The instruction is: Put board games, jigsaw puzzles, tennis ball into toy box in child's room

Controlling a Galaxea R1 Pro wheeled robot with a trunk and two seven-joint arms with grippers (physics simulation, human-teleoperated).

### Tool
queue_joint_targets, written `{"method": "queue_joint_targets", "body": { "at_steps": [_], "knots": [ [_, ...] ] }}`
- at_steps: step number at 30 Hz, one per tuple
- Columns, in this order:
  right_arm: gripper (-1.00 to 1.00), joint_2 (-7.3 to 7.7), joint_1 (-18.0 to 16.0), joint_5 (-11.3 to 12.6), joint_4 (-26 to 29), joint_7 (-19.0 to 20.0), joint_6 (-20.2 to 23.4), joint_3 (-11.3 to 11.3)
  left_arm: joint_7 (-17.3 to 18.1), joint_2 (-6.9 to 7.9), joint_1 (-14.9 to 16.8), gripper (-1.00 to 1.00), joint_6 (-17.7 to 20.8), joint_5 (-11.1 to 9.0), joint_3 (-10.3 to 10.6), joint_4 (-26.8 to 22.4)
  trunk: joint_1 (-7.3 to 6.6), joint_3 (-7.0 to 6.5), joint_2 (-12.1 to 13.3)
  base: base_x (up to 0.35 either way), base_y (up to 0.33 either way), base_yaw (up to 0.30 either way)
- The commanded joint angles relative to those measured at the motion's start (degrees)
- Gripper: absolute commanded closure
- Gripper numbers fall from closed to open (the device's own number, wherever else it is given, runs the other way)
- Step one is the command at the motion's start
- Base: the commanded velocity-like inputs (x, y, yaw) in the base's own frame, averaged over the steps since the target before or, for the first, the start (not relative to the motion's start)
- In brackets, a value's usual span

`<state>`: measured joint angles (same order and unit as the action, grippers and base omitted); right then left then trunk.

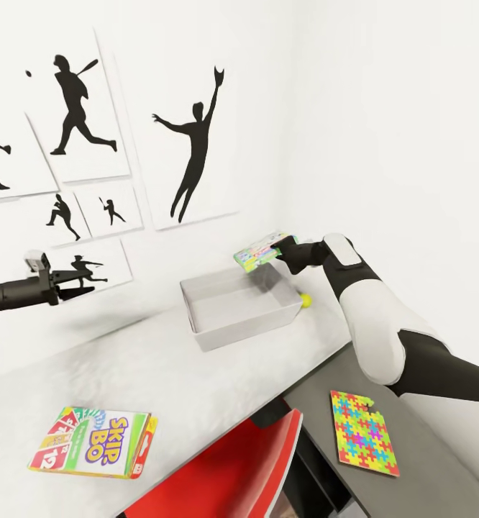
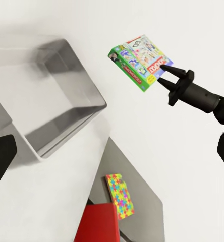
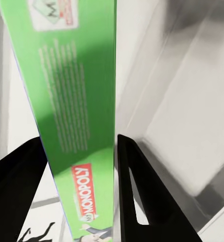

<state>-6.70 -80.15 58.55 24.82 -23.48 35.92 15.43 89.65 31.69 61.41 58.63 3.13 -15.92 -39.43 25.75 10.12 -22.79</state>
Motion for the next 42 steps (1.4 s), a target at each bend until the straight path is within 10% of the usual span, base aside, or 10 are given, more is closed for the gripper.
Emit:
{"method": "queue_joint_targets", "body": {
  "at_steps": [1, 15, 42],
  "knots": [
    [1.00, -0.05, 0.0, 0.6, 0.1, -0.6, 0.0, 0.3, 0.4, 0.01, 0.1, -1.00, 0.6, -0.1, -0.1, 0.0, 0.03, 0.21, -0.1, 0.000, 0.000, 0.000],
    [1.00, -0.13, 0.0, 0.6, 0.0, -0.7, -1.2, 0.3, 0.4, 0.04, 0.1, -1.00, 0.6, -1.3, -0.2, 0.0, 0.03, 1.49, -0.1, 0.000, 0.000, 0.000],
    [1.00, -1.24, 0.1, 0.7, 0.0, -0.7, -1.8, 1.6, 0.4, 0.10, 0.0, -1.00, 0.2, -9.9, 0.1, -0.3, 0.03, 4.01, -0.1, 0.000, 0.000, 0.000]
  ]
}}
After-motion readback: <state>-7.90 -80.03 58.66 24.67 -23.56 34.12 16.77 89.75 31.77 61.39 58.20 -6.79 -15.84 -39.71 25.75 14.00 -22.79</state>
